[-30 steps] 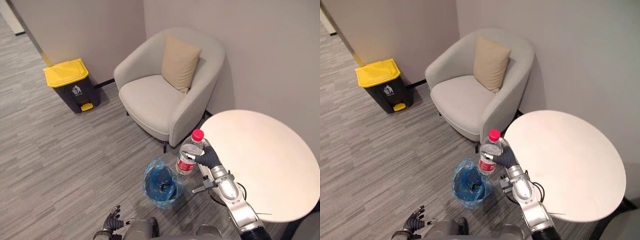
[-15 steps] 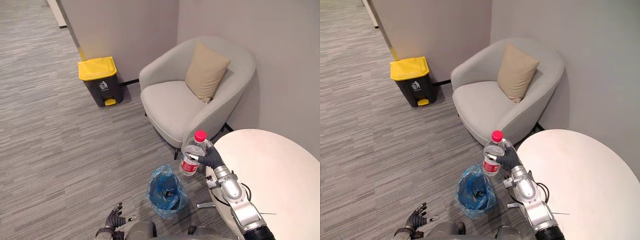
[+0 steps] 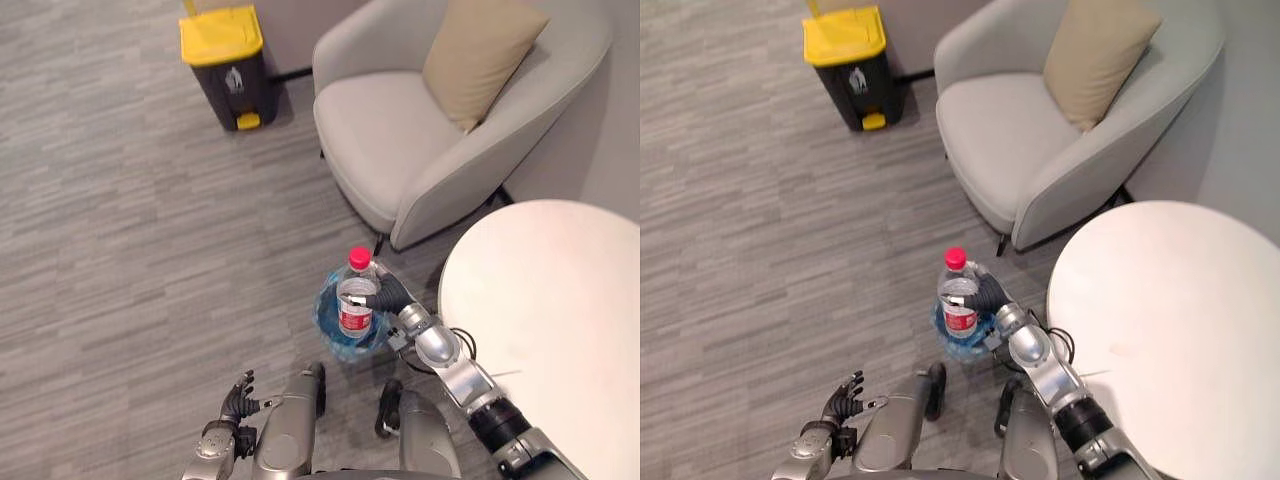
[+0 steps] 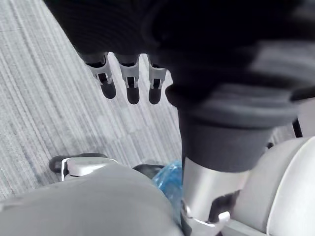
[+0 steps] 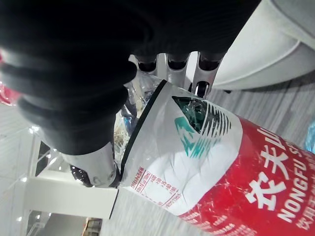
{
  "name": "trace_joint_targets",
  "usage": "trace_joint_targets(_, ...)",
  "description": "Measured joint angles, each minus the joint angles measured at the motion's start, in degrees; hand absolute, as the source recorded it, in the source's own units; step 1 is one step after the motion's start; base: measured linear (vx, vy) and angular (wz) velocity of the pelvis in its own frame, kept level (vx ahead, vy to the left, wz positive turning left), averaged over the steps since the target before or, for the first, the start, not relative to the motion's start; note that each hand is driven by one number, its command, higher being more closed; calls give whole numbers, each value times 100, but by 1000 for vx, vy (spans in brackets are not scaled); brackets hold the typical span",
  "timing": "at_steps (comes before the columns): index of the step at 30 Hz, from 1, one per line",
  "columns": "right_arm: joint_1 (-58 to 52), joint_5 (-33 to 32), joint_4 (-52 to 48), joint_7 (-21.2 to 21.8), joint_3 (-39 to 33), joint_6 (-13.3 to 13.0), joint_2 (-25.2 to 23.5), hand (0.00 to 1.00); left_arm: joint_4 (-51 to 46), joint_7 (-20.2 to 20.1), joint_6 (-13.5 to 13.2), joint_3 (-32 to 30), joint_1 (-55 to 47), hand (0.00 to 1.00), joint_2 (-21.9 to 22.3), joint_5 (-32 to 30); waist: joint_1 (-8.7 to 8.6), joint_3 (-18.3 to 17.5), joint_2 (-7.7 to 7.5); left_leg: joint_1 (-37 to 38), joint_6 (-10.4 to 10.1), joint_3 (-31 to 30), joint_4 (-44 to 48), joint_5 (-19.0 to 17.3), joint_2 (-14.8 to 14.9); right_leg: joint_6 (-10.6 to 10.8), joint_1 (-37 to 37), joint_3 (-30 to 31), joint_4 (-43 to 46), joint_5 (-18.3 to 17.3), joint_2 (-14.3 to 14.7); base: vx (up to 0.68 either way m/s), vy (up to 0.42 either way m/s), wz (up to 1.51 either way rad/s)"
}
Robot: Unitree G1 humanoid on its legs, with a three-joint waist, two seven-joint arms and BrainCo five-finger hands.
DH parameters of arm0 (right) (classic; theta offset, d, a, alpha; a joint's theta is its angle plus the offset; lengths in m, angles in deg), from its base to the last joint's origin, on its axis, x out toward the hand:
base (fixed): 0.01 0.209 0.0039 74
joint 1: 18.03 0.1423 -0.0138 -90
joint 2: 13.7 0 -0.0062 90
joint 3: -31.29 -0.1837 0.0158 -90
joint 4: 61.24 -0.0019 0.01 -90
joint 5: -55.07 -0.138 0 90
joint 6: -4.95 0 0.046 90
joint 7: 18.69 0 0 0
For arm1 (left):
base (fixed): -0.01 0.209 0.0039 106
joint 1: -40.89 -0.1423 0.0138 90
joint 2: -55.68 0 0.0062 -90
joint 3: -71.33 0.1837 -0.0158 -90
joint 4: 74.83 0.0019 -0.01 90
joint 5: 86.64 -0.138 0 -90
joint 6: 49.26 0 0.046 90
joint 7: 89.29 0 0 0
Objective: Gather rubbish on tea table into small bin, then transfer packed bag to large trash can.
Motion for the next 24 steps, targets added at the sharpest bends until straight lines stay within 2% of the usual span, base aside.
trace_joint_targets(10,1157,55,113,-516,103,24,-29,100,-477,246,-87,-260,814,0,169,224,35,425,26,-1992,-17,509,955,12,327,-5,-2141,235,1154,-2,-175,-138,-5,-4)
trace_joint_targets(12,1353,67,117,-618,95,27,-26,100,-609,269,-88,-437,1055,0,268,226,117,491,4,-2384,-14,593,1171,13,418,-36,-2556,259,1397,-20,-199,-108,-37,-1)
trace_joint_targets(15,1826,196,207,-716,-7,125,-30,100,-814,333,-99,-550,1506,0,479,281,129,691,-26,-3048,-12,580,1529,14,454,-157,-3219,252,1852,-114,-277,-89,-36,10)
trace_joint_targets(19,2424,273,534,-879,-179,163,-17,100,-1082,388,-192,-835,1894,0,472,437,142,854,-134,-3877,21,567,1876,39,485,-239,-4109,298,2317,-181,-319,-78,-44,5)
trace_joint_targets(24,2715,280,1000,-1100,-303,297,89,100,-1236,462,-261,-900,2072,0,442,546,158,868,-152,-4437,69,548,2125,105,543,-266,-4668,283,2657,-315,-356,3,-7,5)
